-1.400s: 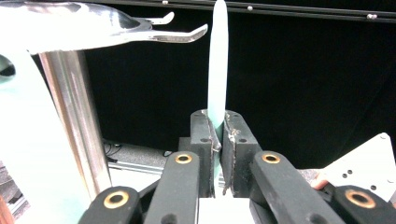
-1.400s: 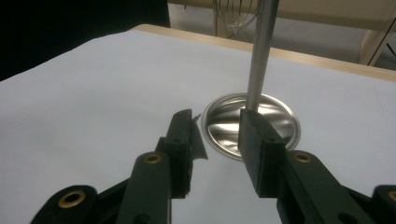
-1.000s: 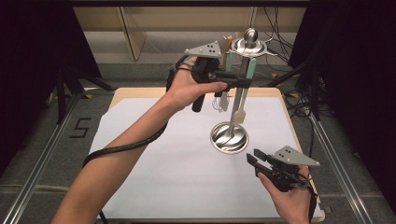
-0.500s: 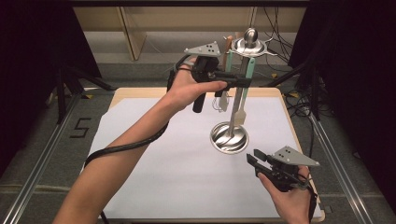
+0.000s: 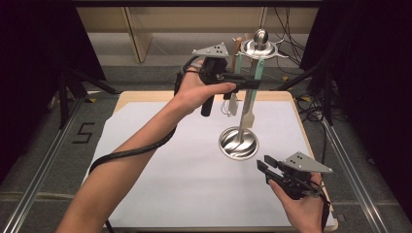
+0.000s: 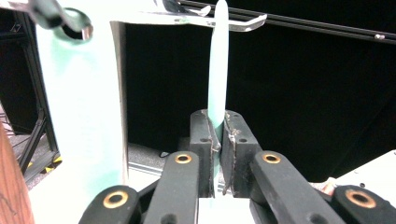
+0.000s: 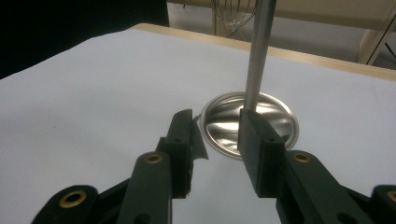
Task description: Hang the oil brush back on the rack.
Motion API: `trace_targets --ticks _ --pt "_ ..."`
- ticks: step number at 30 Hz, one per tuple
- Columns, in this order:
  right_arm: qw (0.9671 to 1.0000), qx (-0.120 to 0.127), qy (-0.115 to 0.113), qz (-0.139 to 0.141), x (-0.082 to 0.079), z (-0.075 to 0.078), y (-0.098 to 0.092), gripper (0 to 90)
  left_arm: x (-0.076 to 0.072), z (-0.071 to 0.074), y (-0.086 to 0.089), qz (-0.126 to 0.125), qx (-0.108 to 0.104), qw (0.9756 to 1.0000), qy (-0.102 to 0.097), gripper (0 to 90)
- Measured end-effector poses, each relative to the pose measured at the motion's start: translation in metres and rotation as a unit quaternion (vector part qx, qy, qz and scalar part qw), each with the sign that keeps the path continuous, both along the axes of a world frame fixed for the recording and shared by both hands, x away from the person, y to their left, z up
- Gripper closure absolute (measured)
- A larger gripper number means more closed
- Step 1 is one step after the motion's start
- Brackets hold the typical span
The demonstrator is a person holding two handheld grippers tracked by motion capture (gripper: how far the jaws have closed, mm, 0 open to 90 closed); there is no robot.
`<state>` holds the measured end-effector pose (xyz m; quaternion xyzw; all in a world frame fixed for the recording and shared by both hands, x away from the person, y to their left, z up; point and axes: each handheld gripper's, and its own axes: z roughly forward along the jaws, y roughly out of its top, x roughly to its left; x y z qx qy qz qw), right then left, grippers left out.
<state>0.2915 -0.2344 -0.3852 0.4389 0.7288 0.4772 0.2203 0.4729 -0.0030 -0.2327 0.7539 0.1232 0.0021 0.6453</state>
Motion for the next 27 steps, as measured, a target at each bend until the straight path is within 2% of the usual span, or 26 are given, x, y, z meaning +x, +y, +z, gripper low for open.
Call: trace_targets --ticks 2,3,4,7,8,9,10,12,13,16,17,18,19,20,21,22,24,26,27 --pt "1.0000 0.003 -0.005 -0.001 0.001 -0.001 0.000 66.3 0.000 0.000 0.000 0.002 -0.001 1.0000 0.000 83.0" --pt "1.0000 0.002 0.001 -0.007 -0.001 0.000 0.001 66.3 0.000 0.000 -0.001 0.003 -0.001 1.0000 0.001 82.9" --pt "0.9999 0.006 -0.009 -0.008 0.001 -0.001 0.001 66.3 0.000 -0.001 -0.001 0.004 -0.001 1.0000 0.002 82.9" --pt "0.9998 0.012 0.000 -0.013 -0.001 -0.001 0.002 66.2 0.000 -0.001 -0.001 0.008 -0.001 1.0000 0.001 82.4" --pt "0.9999 0.003 -0.012 -0.005 0.001 -0.002 0.000 66.2 0.000 -0.002 -0.001 0.009 -0.002 1.0000 0.001 82.2" --pt "0.9998 0.011 0.000 -0.014 -0.001 -0.001 0.002 66.2 0.000 -0.002 -0.001 0.012 -0.002 0.9999 0.001 81.9" --pt "0.9998 -0.004 -0.019 -0.005 0.002 -0.001 -0.002 66.1 0.000 -0.003 -0.001 0.018 0.000 0.9998 -0.003 80.5" --pt "0.9999 -0.009 -0.010 0.001 0.001 0.000 -0.003 66.1 -0.001 -0.003 -0.001 0.019 0.002 0.9998 -0.006 79.1" --pt "1.0000 -0.003 -0.002 0.001 0.001 0.000 -0.003 65.9 -0.001 -0.004 -0.001 0.020 0.002 0.9998 -0.007 74.3" --pt "0.9999 -0.011 -0.009 -0.001 0.001 0.000 -0.004 65.8 -0.005 -0.007 0.000 0.024 0.002 0.9995 -0.022 70.6" --pt "1.0000 0.004 -0.005 -0.005 0.001 -0.002 -0.001 65.8 -0.006 -0.007 0.000 0.025 0.003 0.9993 -0.027 68.7" --pt "1.0000 -0.001 0.004 -0.008 -0.001 -0.002 -0.002 65.7 -0.007 -0.008 0.000 0.028 0.003 0.9991 -0.032 67.3" --pt "0.9999 0.007 -0.004 -0.013 0.000 -0.003 0.000 65.7 -0.008 -0.008 0.000 0.029 0.004 0.9990 -0.035 65.6" --pt "0.9999 0.000 0.012 -0.008 -0.002 -0.001 -0.001 65.6 -0.011 -0.009 0.001 0.032 0.007 0.9985 -0.044 63.0" --pt "0.9999 0.000 0.012 -0.008 -0.002 -0.001 -0.001 65.6 -0.011 -0.009 0.001 0.032 0.007 0.9985 -0.044 62.3" --pt "1.0000 -0.001 -0.001 -0.002 0.000 -0.003 -0.002 65.5 -0.013 -0.009 0.001 0.036 0.008 0.9981 -0.049 61.6" --pt "1.0000 -0.001 0.000 -0.002 0.000 -0.003 -0.002 65.5 -0.016 -0.009 0.003 0.043 0.010 0.9973 -0.058 60.1" --pt "0.9998 -0.016 -0.010 -0.002 0.001 -0.002 -0.004 65.4 -0.020 -0.009 0.006 0.054 0.011 0.9962 -0.068 55.8" --pt "0.9999 -0.013 -0.007 -0.002 0.001 -0.003 -0.004 65.4 -0.021 -0.009 0.007 0.057 0.011 0.9957 -0.072 53.8"
